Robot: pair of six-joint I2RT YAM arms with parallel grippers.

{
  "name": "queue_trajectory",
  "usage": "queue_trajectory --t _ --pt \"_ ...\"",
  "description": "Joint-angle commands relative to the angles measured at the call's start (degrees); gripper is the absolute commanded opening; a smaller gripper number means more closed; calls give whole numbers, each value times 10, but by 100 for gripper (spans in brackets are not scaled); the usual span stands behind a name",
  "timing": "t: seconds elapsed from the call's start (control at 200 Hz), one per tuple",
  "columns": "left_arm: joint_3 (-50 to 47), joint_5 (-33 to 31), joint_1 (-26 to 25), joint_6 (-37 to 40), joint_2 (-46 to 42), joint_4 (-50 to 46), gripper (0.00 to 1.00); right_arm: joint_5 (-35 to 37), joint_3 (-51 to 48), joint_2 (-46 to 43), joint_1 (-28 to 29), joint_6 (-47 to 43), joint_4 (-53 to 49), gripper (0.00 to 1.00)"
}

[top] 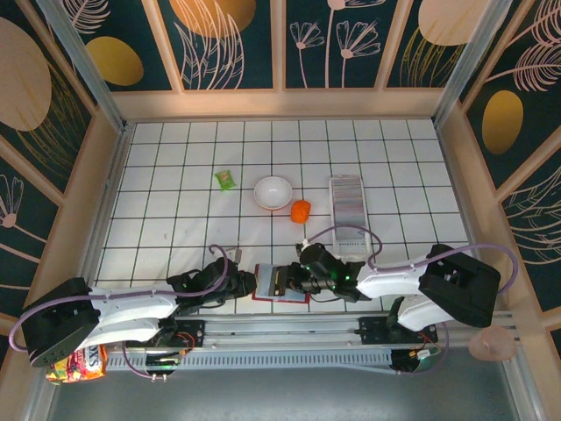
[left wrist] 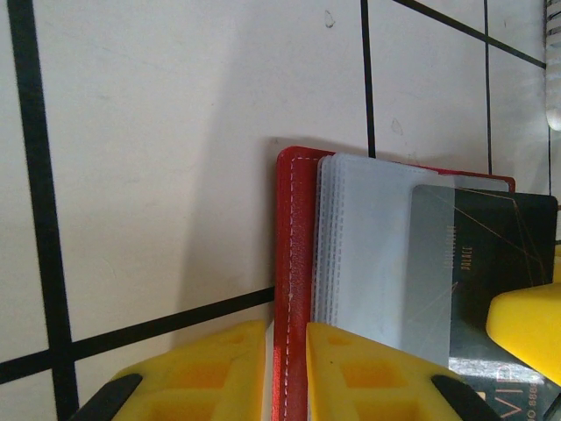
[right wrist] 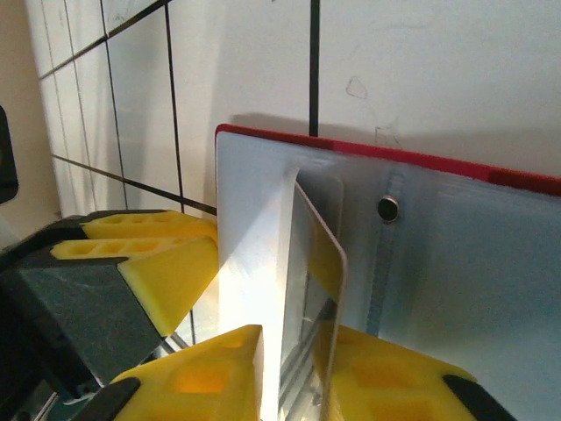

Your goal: Put the credit cards into the card holder

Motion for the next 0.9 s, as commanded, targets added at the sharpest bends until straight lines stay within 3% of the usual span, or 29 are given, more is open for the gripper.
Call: queue_trajectory --t 0.0,0.3,0.896 --pt "-8 7 -4 -5 -1 -15 20 24 29 4 -3 -22 -70 24" --pt "-10 8 -4 -6 0 -11 19 41 66 15 1 -42 -145 30" --pt "-19 10 -4 -10 -8 -10 18 41 108 53 18 -41 -132 31"
